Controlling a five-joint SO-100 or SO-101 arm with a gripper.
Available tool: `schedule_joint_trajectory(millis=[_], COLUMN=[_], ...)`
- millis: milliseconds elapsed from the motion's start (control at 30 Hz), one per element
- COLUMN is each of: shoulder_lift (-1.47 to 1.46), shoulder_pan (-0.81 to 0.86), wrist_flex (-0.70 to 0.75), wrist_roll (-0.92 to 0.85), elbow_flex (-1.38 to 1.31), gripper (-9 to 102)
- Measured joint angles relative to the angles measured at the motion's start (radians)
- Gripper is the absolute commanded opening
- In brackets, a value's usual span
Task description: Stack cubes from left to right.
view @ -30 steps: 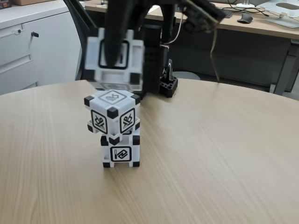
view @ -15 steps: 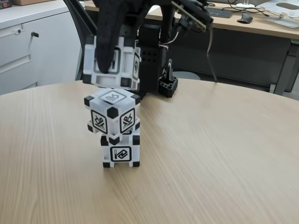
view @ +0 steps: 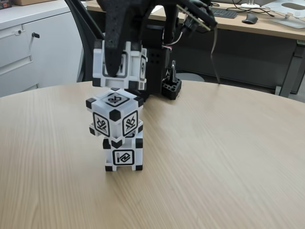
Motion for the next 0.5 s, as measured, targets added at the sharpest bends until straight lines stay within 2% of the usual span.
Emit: schedule_joint_trajectory(millis=[233, 333, 500], shoulder_lift=[0.0, 0.0, 0.0], shoulder_pan=[0.0, 0.0, 0.0], wrist_flex=[0.0, 0.0, 0.0], wrist_roll=[-0.015, -0.021, -0.028], elbow_flex=[0.0, 0.0, 0.0], gripper=[3, 14, 22])
